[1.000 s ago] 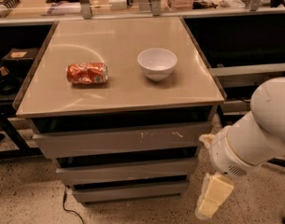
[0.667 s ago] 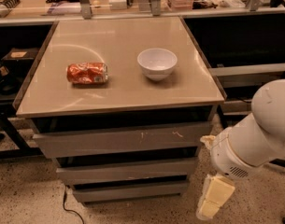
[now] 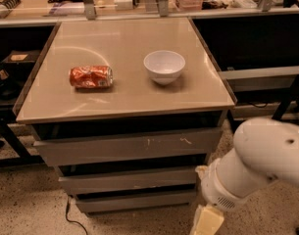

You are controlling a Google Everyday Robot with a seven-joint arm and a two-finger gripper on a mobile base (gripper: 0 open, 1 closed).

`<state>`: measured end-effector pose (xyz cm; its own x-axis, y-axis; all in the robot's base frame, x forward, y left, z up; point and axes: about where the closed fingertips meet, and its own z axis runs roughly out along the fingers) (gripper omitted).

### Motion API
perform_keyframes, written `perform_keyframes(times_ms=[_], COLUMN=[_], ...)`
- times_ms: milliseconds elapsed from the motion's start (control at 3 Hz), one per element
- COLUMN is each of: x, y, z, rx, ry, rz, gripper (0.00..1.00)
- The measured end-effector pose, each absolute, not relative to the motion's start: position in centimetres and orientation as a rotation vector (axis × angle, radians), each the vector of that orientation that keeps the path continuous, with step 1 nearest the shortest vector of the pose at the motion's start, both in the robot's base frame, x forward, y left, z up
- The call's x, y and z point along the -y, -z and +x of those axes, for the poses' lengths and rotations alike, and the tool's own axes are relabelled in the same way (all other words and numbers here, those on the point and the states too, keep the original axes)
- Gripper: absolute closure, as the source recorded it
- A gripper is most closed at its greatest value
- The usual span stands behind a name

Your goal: Open middle drawer

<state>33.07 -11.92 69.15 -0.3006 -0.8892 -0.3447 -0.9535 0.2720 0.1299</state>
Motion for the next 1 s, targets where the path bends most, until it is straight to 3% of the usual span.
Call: perform_keyframes(times_ms=[667,1000], x=[9.1,9.1], y=[-58.2,-58.2], z=[33.3,33.3], rx=[-2.388,-2.388], ry=[-0.567,-0.567], rz=[-1.635,-1.635], gripper=[0.0,0.0])
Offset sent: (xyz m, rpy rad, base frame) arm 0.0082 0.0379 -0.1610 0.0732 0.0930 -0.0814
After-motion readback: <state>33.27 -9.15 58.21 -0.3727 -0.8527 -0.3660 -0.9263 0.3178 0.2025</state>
